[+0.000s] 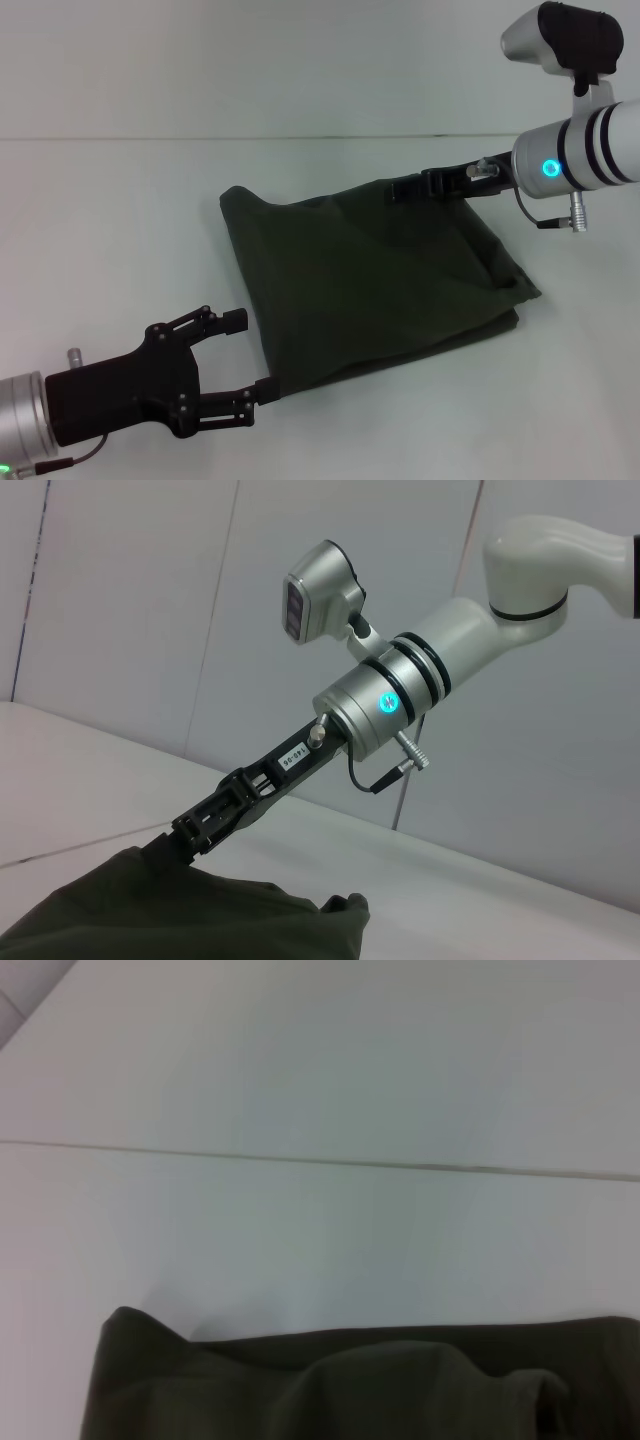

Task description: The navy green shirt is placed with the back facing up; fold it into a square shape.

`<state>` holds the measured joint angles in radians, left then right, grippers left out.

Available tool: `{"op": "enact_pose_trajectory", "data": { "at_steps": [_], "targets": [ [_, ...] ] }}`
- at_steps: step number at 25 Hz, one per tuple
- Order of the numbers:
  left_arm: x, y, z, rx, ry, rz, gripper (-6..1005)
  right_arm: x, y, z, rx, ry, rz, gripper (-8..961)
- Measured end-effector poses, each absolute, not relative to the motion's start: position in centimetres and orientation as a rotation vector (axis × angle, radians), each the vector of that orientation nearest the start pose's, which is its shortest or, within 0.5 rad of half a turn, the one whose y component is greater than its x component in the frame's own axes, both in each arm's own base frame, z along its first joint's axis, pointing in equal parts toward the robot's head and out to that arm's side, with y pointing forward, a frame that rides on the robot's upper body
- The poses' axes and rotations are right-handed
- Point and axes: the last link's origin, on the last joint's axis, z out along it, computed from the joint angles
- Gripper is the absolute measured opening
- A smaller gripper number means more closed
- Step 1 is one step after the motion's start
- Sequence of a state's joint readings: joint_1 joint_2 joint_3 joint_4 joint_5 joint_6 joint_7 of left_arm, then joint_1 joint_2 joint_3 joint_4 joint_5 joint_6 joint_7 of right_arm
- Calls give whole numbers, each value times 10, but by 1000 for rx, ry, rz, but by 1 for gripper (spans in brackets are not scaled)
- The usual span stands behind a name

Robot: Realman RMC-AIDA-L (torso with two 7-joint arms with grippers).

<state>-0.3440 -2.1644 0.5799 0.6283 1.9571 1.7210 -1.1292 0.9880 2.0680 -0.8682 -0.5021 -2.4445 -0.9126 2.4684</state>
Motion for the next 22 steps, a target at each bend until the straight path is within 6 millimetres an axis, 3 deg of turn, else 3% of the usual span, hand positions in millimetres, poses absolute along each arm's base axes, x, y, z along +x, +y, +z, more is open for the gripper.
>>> {"op": "enact_pose_trajectory", "data": {
  "at_steps": [20, 22],
  "targets": [
    [-290, 260, -19, -2607, -582, -925, 950, 187, 458, -46, -2274, 1307, 168, 794],
    [-290, 260, -19, -2606, -582, -926, 950, 188, 458, -46, -2270, 1308, 168, 568]
  ]
}}
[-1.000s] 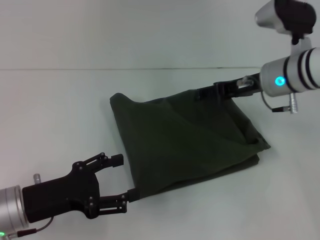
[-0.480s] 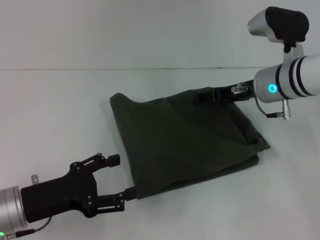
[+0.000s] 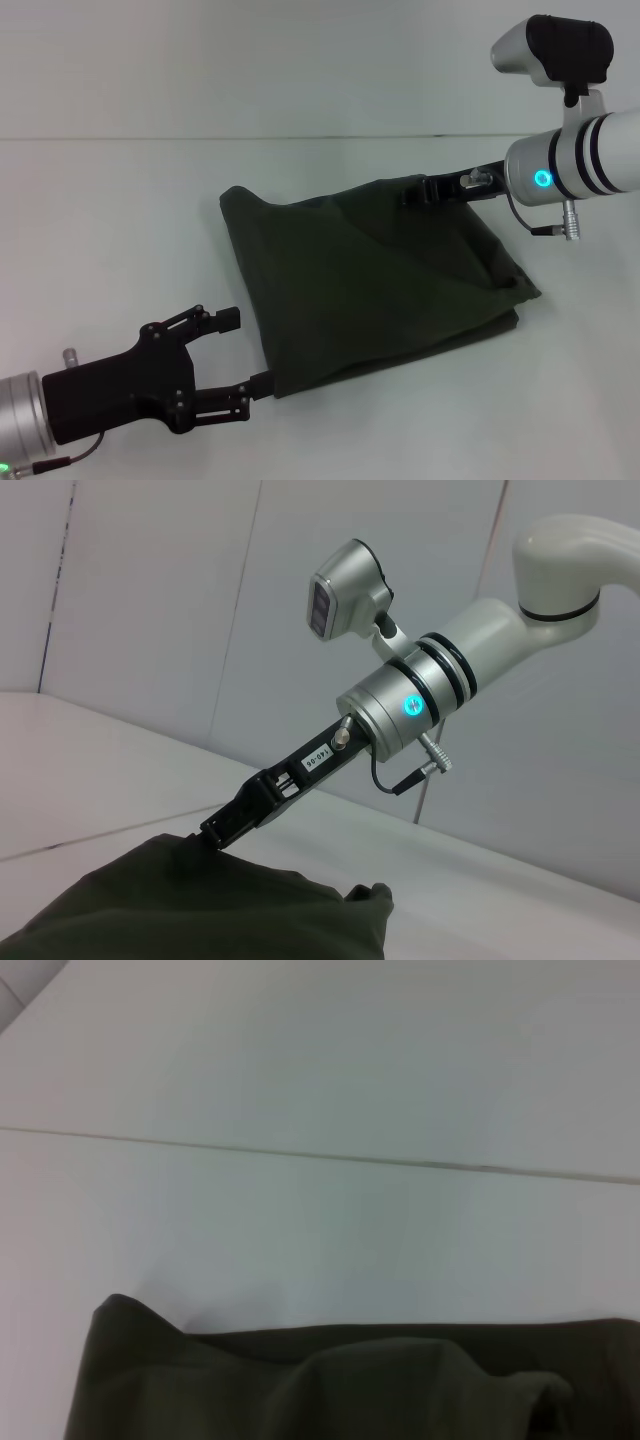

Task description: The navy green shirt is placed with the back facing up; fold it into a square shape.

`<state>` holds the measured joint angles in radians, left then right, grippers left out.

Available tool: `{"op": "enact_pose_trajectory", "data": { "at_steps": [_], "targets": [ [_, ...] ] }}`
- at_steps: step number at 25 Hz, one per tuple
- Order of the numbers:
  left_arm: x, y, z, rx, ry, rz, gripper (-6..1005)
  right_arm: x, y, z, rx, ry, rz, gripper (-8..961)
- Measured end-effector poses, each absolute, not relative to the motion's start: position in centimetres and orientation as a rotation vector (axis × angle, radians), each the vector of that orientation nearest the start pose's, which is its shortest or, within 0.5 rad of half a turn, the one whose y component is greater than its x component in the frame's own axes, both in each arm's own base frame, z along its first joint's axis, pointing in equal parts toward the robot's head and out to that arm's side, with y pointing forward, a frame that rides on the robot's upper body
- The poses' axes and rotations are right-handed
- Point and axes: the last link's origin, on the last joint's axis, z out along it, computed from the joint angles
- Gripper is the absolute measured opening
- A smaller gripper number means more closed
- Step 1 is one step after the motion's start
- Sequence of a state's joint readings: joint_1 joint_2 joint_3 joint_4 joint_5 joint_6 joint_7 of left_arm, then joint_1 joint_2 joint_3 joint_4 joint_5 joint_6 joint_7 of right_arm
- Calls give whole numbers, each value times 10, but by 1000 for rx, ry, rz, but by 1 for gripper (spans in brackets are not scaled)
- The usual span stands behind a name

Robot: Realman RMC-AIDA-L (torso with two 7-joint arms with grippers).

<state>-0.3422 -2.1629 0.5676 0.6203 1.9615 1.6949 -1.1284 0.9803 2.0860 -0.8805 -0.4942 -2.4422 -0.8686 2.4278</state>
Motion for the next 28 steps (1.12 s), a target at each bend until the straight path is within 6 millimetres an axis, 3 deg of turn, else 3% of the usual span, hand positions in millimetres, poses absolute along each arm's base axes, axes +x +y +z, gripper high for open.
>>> {"op": "enact_pose_trajectory", "data": {
  "at_steps": [11, 17, 28],
  "targets": [
    [-289, 261, -19, -2602, -580, -934, 950, 189, 458, -45, -2263, 1297, 168, 111],
    [-290, 262, -18, -2589, -588, -938, 950, 188, 460, -44, -2266, 1272, 169, 32],
    [-291, 261, -18, -2586, -596, -937, 949, 194, 465, -33, -2219, 1229, 233, 28]
  ]
}}
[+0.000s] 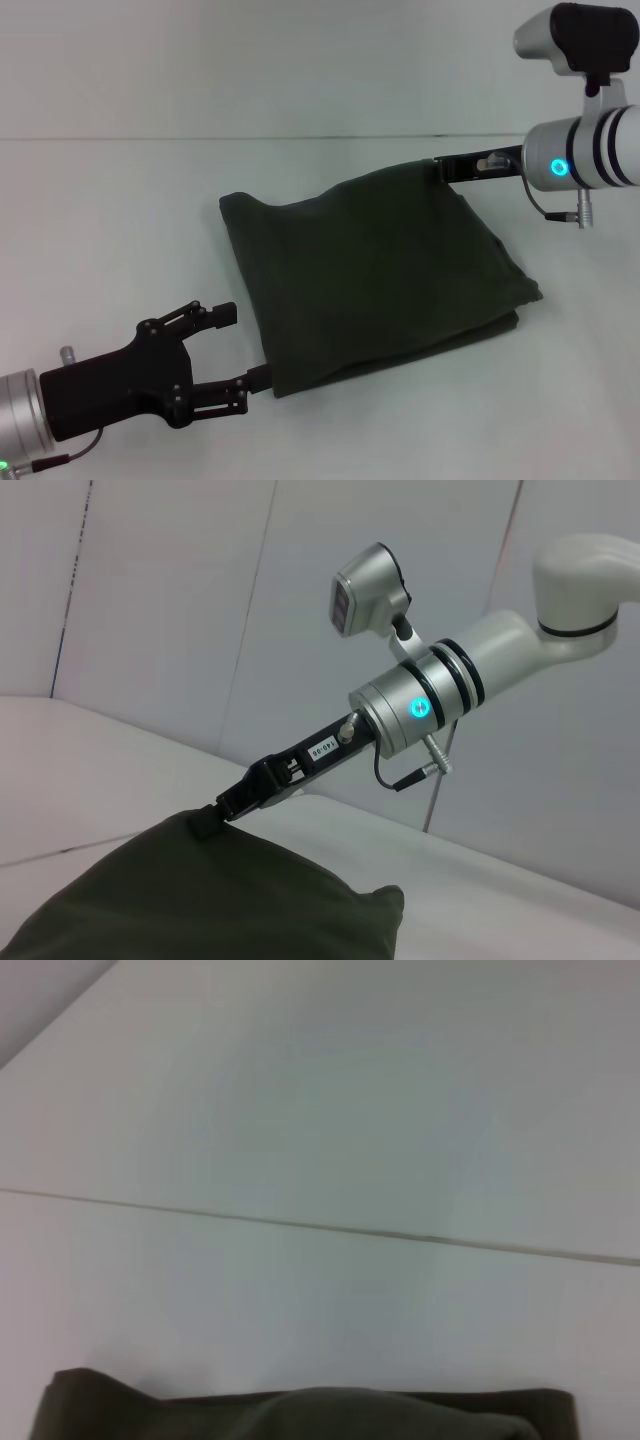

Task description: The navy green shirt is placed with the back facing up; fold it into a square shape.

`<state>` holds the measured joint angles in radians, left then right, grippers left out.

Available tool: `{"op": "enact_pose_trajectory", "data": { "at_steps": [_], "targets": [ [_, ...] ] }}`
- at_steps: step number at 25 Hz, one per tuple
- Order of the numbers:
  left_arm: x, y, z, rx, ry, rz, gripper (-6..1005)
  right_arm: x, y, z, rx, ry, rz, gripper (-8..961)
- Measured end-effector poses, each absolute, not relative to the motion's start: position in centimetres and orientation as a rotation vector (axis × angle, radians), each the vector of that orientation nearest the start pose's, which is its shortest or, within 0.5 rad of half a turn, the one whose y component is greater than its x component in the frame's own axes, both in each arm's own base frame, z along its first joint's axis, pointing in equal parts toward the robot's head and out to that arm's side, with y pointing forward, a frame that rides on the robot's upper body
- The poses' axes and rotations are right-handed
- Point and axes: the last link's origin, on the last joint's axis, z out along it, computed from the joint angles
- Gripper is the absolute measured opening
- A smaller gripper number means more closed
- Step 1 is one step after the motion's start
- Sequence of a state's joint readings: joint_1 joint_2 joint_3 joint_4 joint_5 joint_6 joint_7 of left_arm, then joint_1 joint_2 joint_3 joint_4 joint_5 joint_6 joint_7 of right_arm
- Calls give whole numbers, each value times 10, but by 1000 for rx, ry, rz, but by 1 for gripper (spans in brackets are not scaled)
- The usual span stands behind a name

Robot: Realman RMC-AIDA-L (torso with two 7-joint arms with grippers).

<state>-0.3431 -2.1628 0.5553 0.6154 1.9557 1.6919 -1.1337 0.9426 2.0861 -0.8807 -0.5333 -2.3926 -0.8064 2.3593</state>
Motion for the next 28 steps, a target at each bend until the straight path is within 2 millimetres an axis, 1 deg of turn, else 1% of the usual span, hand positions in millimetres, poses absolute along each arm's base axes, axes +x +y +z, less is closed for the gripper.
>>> {"op": "enact_pose_trajectory", "data": {
  "at_steps": [5, 11, 13, 16, 18, 19, 21, 22, 24, 26, 28],
  "targets": [
    [-291, 260, -19, -2587, -612, -943, 949, 206, 463, -33, -2176, 1244, 231, 22],
    [-290, 260, -20, -2594, -643, -957, 949, 212, 461, -35, -2158, 1261, 229, 32],
    [-289, 259, -20, -2595, -674, -974, 949, 218, 459, -32, -2148, 1273, 230, 39],
    [-287, 259, -19, -2595, -724, -997, 949, 232, 455, -22, -2102, 1299, 247, 185],
    [-286, 260, -19, -2592, -768, -1015, 949, 243, 450, -12, -2069, 1327, 285, 282],
    [-286, 260, -18, -2587, -790, -1024, 948, 248, 447, -5, -2054, 1339, 315, 304],
    [-286, 262, -14, -2562, -866, -1051, 948, 255, 438, 6, -2050, 1340, 398, 349],
    [-287, 262, -12, -2548, -901, -1064, 948, 257, 431, 12, -2070, 1321, 458, 371],
    [-288, 264, -3, -2504, -1030, -1114, 948, 262, 416, 20, -2117, 1270, 570, 416],
    [-291, 265, 5, -2467, -1165, -1150, 948, 270, 393, 27, -2198, 1151, 684, 461],
    [-295, 265, 10, -2420, -1313, -1165, 948, 282, 365, 32, -2277, 999, 768, 506]
  ]
}}
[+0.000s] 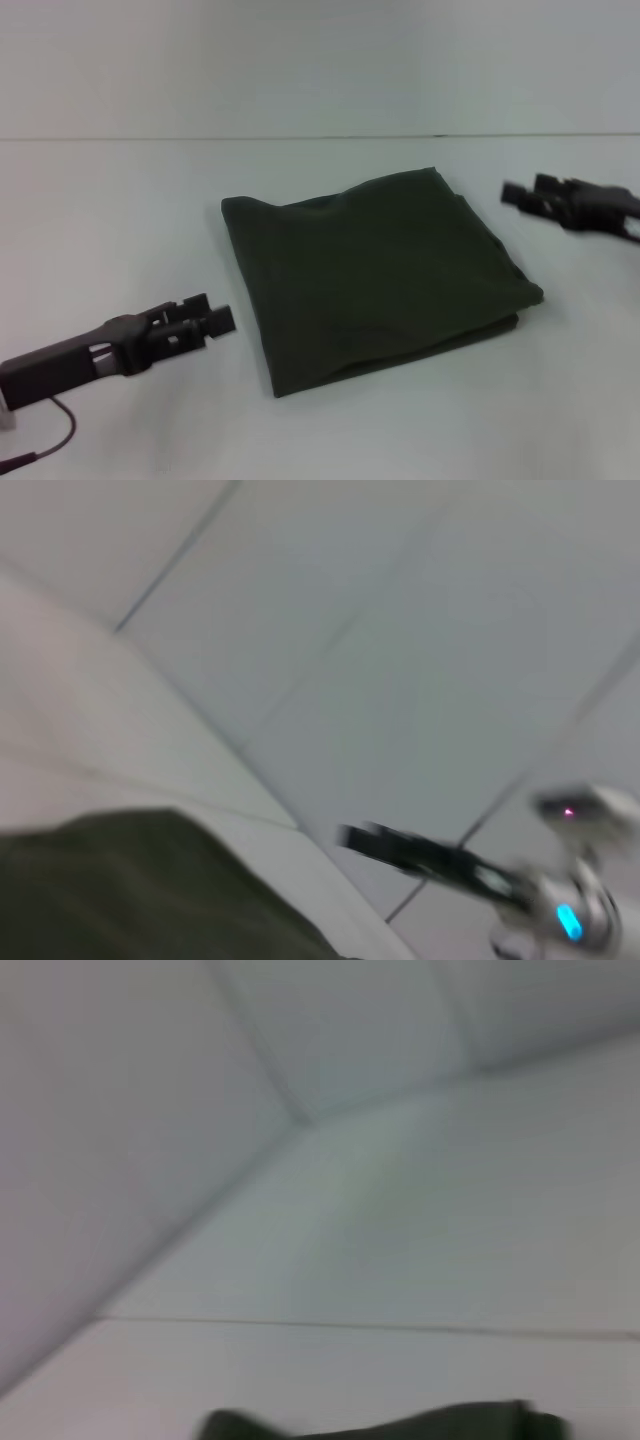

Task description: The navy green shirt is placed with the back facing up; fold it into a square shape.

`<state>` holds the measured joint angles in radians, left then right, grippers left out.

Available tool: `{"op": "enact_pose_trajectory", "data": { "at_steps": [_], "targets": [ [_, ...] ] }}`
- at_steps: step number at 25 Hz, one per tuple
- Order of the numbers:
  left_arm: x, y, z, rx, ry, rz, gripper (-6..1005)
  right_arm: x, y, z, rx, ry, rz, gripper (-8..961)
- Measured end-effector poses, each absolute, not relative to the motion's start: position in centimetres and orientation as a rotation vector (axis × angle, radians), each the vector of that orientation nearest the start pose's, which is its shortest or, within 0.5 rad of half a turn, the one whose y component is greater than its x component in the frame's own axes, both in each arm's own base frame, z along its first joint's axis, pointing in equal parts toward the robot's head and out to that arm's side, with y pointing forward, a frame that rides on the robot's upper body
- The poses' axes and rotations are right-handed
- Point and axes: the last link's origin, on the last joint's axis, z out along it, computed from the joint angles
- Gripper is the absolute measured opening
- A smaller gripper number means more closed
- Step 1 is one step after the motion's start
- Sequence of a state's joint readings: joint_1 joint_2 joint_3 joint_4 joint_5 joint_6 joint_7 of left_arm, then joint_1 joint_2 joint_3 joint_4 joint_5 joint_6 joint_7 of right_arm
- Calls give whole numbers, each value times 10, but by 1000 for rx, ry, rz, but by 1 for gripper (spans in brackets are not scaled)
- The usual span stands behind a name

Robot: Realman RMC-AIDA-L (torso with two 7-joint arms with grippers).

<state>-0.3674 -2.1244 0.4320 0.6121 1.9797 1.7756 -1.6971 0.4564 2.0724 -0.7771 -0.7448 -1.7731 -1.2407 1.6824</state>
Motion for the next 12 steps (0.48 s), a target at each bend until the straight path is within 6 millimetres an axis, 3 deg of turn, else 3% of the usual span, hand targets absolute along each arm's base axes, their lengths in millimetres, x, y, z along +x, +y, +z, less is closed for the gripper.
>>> {"op": "enact_pose_trajectory", "data": {
  "at_steps": [5, 9, 12],
  "targets": [
    [-299, 274, 10, -2299, -1725, -1113, 948, 309, 304, 33, -2349, 678, 854, 669],
    [-305, 285, 1, -2129, -2074, -964, 948, 324, 280, 28, -2322, 606, 861, 816],
    [-305, 292, -6, -2058, -2195, -894, 948, 329, 270, 17, -2363, 581, 821, 931]
  ]
}}
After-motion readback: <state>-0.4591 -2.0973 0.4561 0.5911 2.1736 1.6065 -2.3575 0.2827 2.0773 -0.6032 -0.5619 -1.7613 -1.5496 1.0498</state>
